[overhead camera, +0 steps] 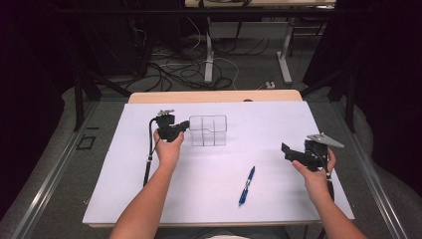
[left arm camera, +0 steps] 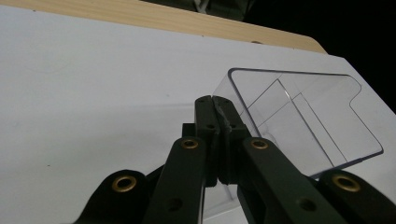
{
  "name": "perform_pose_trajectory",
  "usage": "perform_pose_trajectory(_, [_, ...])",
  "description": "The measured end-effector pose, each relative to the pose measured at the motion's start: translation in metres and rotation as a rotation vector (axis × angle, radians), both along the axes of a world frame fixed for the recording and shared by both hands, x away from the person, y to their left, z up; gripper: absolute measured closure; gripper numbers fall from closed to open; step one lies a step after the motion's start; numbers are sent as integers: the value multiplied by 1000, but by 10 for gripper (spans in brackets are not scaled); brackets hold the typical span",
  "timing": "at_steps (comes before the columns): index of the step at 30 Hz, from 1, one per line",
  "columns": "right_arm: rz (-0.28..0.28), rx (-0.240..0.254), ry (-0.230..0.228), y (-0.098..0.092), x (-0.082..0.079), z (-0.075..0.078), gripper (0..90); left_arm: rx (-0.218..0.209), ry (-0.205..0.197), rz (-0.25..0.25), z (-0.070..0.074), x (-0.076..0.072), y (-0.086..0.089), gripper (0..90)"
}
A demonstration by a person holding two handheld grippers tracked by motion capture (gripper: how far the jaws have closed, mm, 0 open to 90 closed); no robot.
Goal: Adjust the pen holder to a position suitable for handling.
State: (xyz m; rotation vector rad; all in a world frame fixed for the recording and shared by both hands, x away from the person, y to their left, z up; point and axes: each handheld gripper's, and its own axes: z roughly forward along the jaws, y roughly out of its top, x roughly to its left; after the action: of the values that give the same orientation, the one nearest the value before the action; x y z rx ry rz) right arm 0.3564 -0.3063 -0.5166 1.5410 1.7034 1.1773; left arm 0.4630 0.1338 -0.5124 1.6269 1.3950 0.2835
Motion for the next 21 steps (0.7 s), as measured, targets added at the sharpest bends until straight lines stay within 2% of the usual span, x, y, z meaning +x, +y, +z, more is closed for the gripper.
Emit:
perform_pose_trajectory(8, [9, -5, -1, 0, 0, 0, 77, 4, -6, -28, 2, 2, -18, 898])
perform_pose_trajectory(9, [-7, 2, -25, 1, 1, -2, 78, 4, -6, -28, 2, 2, -18, 898])
perform_pose_trajectory(11, [11, -3, -1, 0, 0, 0, 78, 4, -8, -29, 1, 2, -20, 898])
perform_pose_trajectory(21, [5, -3, -7, 0, 0, -1, 80, -3, -11, -32, 1, 3, -19, 875])
